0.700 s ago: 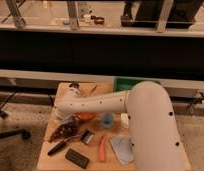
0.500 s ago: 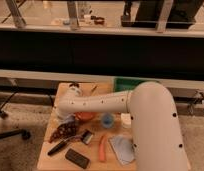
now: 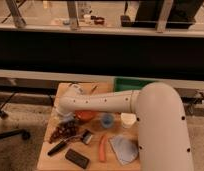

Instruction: Place sponge in purple bowl

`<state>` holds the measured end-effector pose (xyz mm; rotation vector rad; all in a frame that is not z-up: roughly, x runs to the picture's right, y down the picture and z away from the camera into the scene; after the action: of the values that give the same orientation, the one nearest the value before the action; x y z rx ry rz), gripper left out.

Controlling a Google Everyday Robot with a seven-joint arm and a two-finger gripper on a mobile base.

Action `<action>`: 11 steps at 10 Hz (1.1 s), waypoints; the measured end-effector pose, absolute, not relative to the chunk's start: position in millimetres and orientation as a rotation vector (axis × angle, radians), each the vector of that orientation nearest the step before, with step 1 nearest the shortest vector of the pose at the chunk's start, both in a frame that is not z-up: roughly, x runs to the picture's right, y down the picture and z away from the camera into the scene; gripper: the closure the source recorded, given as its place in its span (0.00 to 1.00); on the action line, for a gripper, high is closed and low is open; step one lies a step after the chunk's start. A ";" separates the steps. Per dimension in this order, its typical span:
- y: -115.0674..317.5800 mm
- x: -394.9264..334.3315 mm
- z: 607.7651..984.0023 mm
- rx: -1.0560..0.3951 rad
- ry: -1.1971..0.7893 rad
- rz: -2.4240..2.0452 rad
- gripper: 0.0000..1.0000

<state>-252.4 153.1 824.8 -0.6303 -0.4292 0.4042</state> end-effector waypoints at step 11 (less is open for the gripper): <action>106.7 -223.8 740.7 -0.588 -0.527 0.388 0.90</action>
<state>-223.8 106.7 740.7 -0.5878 -0.5265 0.3881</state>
